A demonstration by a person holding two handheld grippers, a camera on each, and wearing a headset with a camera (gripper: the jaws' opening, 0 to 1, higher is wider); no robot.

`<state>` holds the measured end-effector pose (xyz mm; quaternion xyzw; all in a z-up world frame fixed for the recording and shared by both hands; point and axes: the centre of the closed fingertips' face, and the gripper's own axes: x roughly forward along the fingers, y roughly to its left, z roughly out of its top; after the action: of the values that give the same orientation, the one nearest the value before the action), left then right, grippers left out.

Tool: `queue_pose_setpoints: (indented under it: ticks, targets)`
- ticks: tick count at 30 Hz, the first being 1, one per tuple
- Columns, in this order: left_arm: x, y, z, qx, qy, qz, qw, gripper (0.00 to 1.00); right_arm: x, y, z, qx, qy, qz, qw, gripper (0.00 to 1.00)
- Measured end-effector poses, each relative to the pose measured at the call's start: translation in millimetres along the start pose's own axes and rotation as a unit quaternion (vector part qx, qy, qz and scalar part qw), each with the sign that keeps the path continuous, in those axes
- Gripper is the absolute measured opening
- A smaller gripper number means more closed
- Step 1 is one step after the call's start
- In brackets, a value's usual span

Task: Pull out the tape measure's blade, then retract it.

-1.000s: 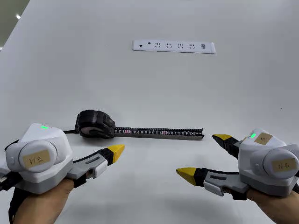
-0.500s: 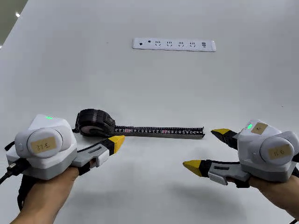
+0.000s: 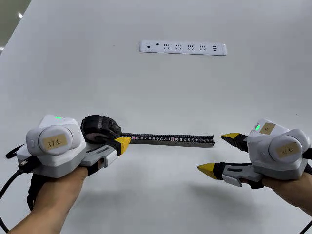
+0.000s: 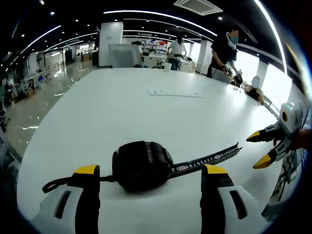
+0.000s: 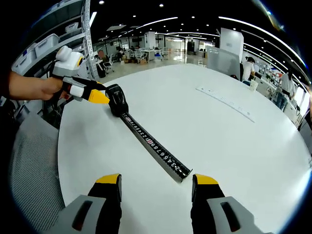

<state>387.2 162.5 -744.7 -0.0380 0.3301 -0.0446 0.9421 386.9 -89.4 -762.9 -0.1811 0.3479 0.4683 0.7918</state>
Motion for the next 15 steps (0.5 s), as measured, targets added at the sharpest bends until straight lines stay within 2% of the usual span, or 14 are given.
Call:
queue_pose_setpoints:
  ticks: [11, 15]
  targets:
    - [7.1, 1.3, -0.7, -0.014, 0.006, 0.003, 0.9999, 0.77, 7.7, -16.2, -5.3, -0.03, 0.021, 0.01, 0.9993, 0.48]
    - [10.1, 3.2, -3.9, -0.02, 0.015, 0.006, 0.9997, 0.74, 10.4, -20.4, -6.6, -0.042, 0.03, 0.018, 0.9985, 0.45]
